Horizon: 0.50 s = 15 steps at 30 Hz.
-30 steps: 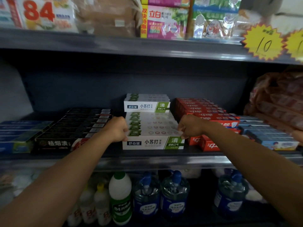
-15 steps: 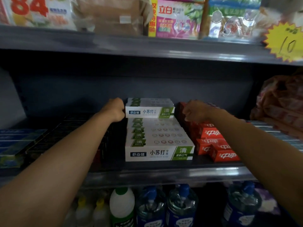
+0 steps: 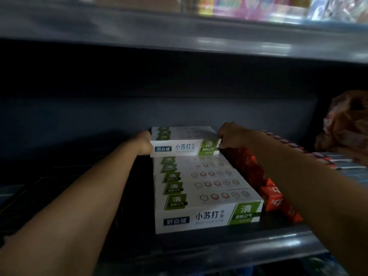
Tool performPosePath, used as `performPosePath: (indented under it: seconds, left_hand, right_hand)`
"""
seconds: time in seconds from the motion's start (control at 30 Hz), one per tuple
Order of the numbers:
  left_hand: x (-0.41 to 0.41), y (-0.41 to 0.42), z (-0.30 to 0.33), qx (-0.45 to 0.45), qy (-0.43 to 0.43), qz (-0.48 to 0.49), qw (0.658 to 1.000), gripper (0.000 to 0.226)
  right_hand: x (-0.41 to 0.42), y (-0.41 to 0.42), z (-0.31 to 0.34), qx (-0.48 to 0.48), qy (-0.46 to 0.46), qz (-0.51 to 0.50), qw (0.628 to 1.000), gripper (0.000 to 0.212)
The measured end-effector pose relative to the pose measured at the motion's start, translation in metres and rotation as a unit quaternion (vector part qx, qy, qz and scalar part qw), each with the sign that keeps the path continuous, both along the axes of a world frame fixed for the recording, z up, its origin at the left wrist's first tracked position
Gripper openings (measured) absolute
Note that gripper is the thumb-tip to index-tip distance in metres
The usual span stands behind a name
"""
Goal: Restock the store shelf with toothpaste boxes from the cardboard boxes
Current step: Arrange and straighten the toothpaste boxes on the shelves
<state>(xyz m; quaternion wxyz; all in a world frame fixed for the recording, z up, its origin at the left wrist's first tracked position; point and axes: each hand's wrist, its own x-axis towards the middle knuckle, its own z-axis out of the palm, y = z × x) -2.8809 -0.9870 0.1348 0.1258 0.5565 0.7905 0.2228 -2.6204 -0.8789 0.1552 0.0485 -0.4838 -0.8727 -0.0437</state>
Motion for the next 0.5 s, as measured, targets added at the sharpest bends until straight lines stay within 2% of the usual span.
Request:
performPosePath:
  seconds: [0.2,0.4,0.5]
  left_hand:
    - [-0.009,0.013,-0.01,0.038,-0.062,0.009,0.997,0.014]
    - [-0.001,0.016,-0.014,0.063,-0.071,0.008,0.995,0.022]
    - [0.004,0.018,-0.013,0.065,-0.072,0.009,0.995,0.024]
  right_hand:
    - [-0.002,0.013,-0.005,-0.017,0.001,-0.015,1.0,0.03]
    - [0.002,0.026,-0.012,-0.018,0.006,-0.019,1.0,0.018]
    - [0.005,0.029,-0.012,-0.02,0.012,-0.019,1.0,0.021]
